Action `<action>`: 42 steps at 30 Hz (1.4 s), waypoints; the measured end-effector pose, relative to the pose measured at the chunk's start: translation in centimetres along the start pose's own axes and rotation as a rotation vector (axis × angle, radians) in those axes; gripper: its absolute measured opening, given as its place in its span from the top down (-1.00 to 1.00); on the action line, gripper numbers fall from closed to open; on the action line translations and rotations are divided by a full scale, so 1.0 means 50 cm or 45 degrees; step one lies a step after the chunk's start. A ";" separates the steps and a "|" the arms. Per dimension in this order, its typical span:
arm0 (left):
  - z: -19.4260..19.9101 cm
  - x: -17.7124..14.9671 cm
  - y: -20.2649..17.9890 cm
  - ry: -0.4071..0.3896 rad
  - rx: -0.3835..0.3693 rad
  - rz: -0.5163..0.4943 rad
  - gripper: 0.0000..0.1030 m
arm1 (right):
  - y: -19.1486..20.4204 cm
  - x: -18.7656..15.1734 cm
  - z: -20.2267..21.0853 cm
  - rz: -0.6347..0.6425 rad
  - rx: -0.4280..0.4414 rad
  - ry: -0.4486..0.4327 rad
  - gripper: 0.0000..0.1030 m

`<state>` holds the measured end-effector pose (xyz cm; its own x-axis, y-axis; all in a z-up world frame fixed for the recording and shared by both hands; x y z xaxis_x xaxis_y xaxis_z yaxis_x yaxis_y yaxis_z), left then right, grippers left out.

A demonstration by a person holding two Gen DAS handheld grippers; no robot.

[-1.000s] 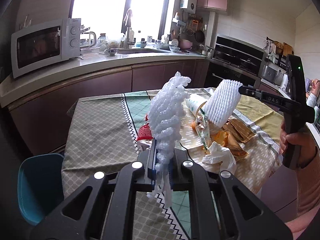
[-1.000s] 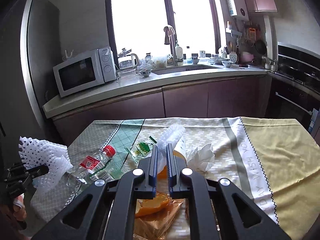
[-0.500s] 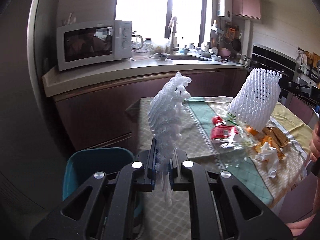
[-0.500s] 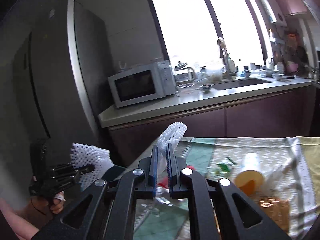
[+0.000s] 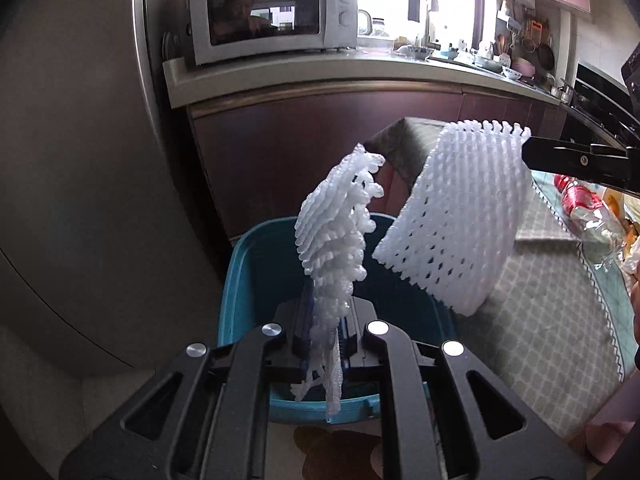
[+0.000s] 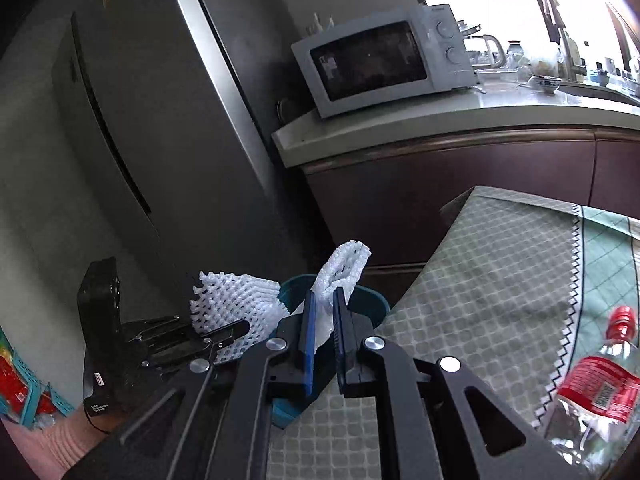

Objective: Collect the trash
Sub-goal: 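Carry both foam nets over the blue bin and open both grippers, then grasp the crushed plastic bottle with the left gripper while the right gripper grasps the paper cup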

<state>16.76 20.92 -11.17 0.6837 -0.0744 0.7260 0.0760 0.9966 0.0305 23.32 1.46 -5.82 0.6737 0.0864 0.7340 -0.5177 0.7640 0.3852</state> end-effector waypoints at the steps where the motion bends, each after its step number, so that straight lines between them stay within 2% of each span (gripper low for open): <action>1: -0.014 -0.004 0.002 0.013 0.004 -0.004 0.76 | 0.005 -0.001 -0.019 0.002 -0.007 0.021 0.85; 6: -0.080 -0.018 0.016 0.081 0.039 -0.032 0.69 | 0.019 -0.011 -0.107 0.021 -0.039 0.146 0.84; 8: -0.098 -0.025 0.015 0.101 0.048 -0.045 0.49 | 0.021 -0.019 -0.133 0.023 -0.062 0.197 0.81; 10: -0.114 -0.029 0.018 0.109 0.088 -0.054 0.47 | 0.019 -0.025 -0.156 0.018 -0.090 0.243 0.76; 11: -0.120 -0.036 0.015 0.111 0.092 -0.059 0.44 | 0.018 -0.029 -0.164 0.011 -0.095 0.259 0.72; 12: -0.124 -0.037 0.014 0.115 0.089 -0.058 0.42 | 0.014 -0.034 -0.172 -0.001 -0.105 0.289 0.52; 13: -0.128 -0.042 0.011 0.117 0.089 -0.057 0.41 | 0.010 -0.035 -0.174 -0.019 -0.118 0.298 0.44; 19: -0.121 -0.050 0.005 0.102 0.058 -0.027 0.39 | 0.006 -0.028 -0.145 -0.029 -0.115 0.270 0.37; 25: -0.044 -0.014 -0.043 -0.021 -0.040 -0.026 0.28 | -0.004 -0.042 -0.056 -0.007 -0.080 0.197 0.22; 29: 0.015 0.019 -0.097 -0.116 -0.118 -0.051 0.09 | -0.022 -0.043 0.039 0.003 -0.093 0.107 0.18; 32: 0.050 0.034 -0.139 -0.161 -0.185 -0.060 0.06 | -0.044 -0.046 0.119 -0.004 -0.120 0.040 0.14; 42: 0.106 0.062 -0.314 -0.183 -0.426 -0.140 -0.01 | -0.192 -0.094 0.341 -0.159 -0.348 -0.106 0.09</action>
<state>13.83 5.25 -5.76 0.5514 -0.1511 0.8204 0.3924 0.9149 -0.0952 16.13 -17.17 -3.45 0.6716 -0.0633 0.7382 -0.2649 0.9100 0.3189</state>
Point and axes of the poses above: each gripper's, at about its wrist camera, not at the fingertips, and z roughly against the way its jaws point, y to its left, x to its top, the point moved 6 cm from there along -z, roughly the way its jaws point, and after that the axes turned 1 degree about -z, right-handed, at the moved point
